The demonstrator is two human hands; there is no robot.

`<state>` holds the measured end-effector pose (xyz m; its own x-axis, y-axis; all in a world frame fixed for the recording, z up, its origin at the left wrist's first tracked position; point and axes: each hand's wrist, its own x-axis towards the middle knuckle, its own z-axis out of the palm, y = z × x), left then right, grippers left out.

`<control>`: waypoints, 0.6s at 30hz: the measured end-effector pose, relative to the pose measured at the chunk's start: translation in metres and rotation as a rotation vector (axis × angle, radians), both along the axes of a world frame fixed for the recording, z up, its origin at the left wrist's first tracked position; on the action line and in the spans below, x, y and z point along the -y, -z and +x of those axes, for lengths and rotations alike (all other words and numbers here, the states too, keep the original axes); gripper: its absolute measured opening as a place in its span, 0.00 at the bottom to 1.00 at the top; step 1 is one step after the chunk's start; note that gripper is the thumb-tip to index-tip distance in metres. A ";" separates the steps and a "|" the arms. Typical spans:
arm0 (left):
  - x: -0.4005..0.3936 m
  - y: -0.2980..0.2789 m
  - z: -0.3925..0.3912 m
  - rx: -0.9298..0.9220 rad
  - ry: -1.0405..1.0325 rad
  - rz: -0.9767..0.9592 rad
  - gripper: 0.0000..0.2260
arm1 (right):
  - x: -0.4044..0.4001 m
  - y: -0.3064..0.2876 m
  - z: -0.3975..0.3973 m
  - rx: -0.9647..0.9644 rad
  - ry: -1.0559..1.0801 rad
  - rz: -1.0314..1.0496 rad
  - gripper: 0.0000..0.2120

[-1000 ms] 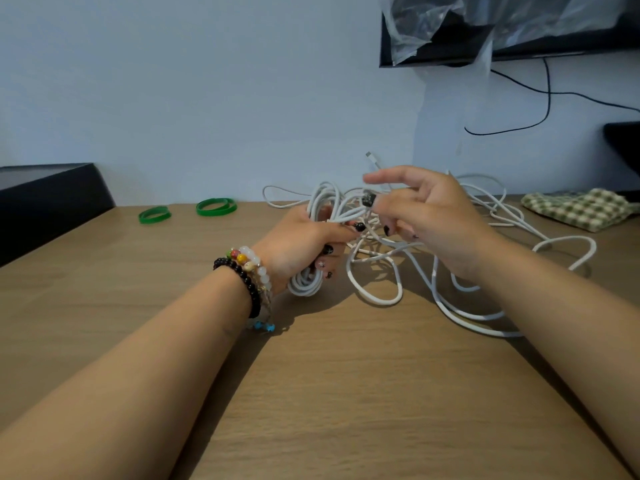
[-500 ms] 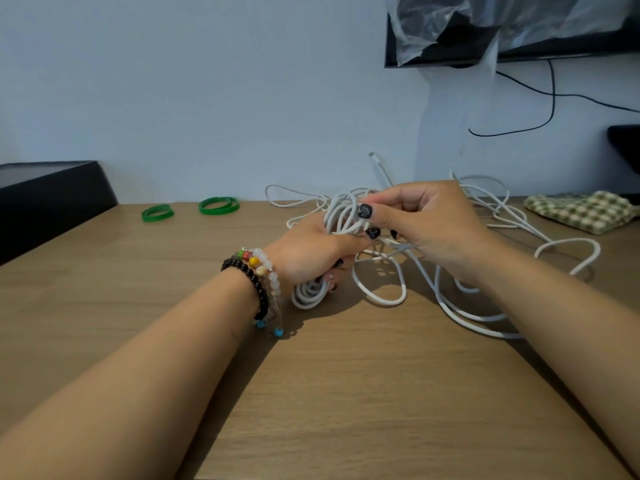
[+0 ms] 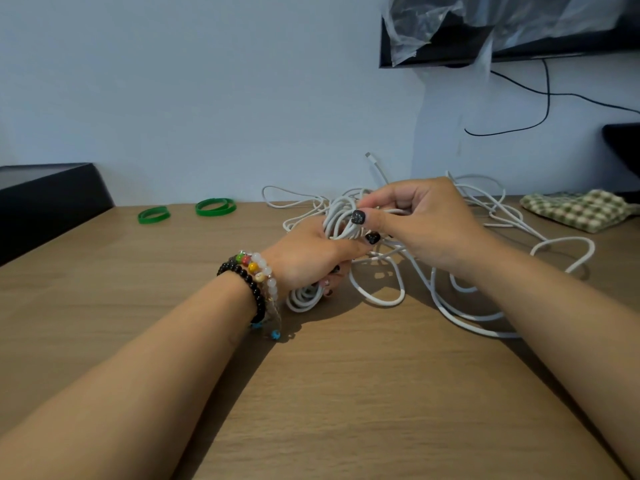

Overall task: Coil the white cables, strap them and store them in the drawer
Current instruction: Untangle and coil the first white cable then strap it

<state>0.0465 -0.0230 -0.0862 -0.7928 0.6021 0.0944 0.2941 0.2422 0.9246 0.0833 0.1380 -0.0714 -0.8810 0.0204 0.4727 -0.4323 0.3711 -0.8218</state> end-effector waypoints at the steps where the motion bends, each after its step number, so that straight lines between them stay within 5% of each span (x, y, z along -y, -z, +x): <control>1: 0.000 0.000 0.000 0.005 0.005 0.008 0.10 | 0.000 0.000 0.000 -0.007 0.006 0.003 0.05; 5: 0.000 0.000 -0.001 0.107 0.022 0.138 0.11 | 0.001 0.001 0.001 -0.050 0.008 -0.036 0.03; 12: 0.005 -0.012 -0.005 0.461 -0.082 0.650 0.10 | -0.009 -0.009 0.000 -0.078 0.068 -0.097 0.05; 18: 0.011 -0.011 -0.009 0.244 -0.119 0.594 0.10 | -0.010 -0.004 -0.003 -0.075 0.100 -0.154 0.05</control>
<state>0.0372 -0.0339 -0.0755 -0.8918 0.4093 0.1926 0.0613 -0.3123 0.9480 0.0802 0.1481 -0.0677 -0.8335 0.1836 0.5211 -0.4613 0.2877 -0.8393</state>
